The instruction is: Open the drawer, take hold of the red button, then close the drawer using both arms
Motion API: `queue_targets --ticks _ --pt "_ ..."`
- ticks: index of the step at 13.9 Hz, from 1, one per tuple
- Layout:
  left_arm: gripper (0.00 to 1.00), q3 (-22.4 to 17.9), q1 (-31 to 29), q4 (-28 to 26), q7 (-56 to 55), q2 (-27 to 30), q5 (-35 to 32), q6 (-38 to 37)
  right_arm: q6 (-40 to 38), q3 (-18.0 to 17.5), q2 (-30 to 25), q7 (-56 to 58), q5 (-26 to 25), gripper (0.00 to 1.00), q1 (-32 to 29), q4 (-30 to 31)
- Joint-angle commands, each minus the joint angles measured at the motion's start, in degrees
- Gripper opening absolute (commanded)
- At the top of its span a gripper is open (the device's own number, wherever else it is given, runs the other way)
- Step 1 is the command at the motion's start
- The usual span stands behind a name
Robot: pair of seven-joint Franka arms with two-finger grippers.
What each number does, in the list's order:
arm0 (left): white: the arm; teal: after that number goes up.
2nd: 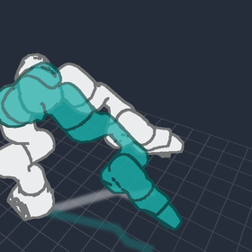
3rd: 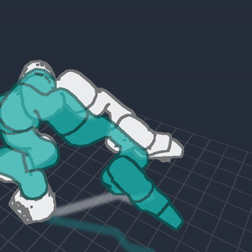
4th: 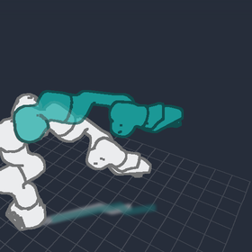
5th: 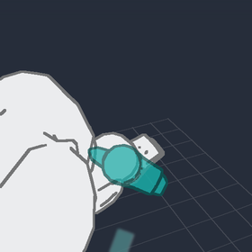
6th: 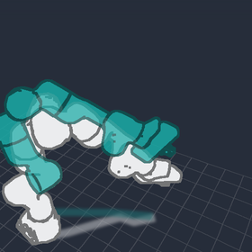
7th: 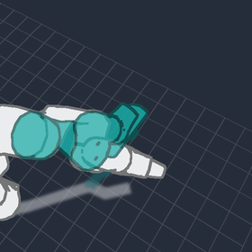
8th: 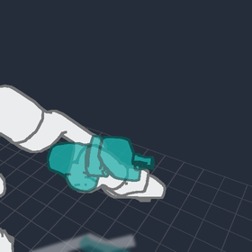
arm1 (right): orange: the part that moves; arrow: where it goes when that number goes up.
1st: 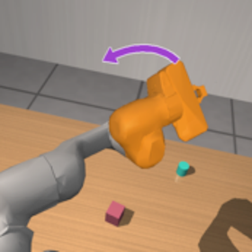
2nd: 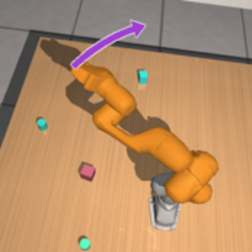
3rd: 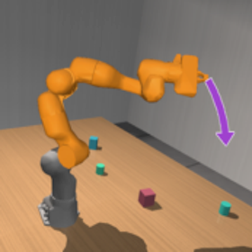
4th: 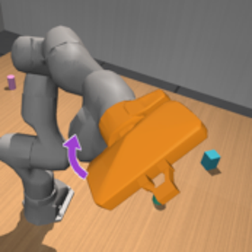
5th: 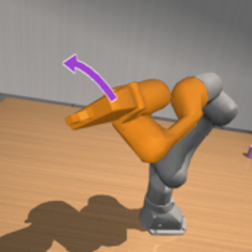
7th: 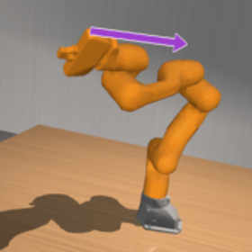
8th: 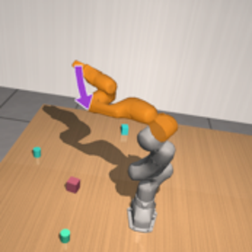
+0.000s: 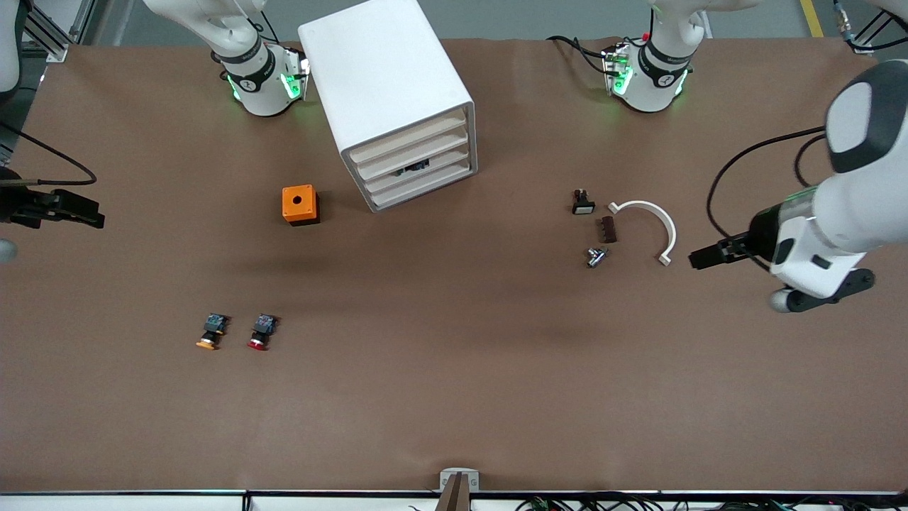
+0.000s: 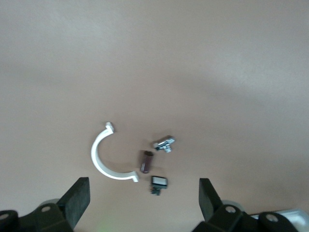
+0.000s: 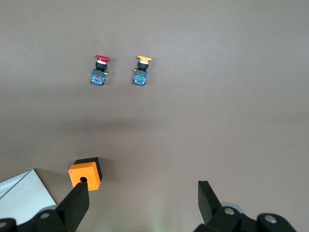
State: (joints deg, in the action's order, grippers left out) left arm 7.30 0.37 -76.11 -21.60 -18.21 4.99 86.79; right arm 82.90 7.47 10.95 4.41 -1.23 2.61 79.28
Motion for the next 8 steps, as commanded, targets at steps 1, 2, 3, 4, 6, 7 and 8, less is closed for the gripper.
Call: queue_targets --ticks 1,2,3,4,6,7,8 --pt "0.99 -4.9 1.4 -3.2 7.2 4.6 -0.9 -2.6 -1.6 -1.3 0.0 -3.2 0.4 1.0 -0.7 -1.2" --pt "0.99 -6.7 2.0 -5.3 9.0 6.5 -0.5 -2.6 -1.3 -1.6 -0.1 -3.3 0.9 1.0 -0.7 -1.3" --pt "0.99 -7.2 1.9 -7.1 10.2 8.3 -0.5 -2.5 -1.3 -1.4 -0.9 -3.0 2.0 1.0 -0.7 -1.2" --pt "0.99 -7.9 1.8 -9.0 11.7 10.1 -0.5 -2.5 -1.3 -1.4 -2.2 -3.0 2.9 1.0 -0.9 -0.8" --pt "0.99 -9.9 2.1 -14.9 15.5 14.4 -0.5 -1.9 -1.4 -1.3 -4.9 -3.0 3.3 1.0 -1.0 0.0" --pt "0.99 -10.2 2.0 -19.1 16.9 17.2 -0.5 -0.5 -1.8 -1.2 -6.3 -3.0 3.3 1.0 -1.2 0.9" --pt "0.99 -10.3 1.8 -23.3 17.7 19.9 -0.5 1.8 -1.4 -1.1 -9.1 -2.9 3.3 1.0 -1.2 3.4"
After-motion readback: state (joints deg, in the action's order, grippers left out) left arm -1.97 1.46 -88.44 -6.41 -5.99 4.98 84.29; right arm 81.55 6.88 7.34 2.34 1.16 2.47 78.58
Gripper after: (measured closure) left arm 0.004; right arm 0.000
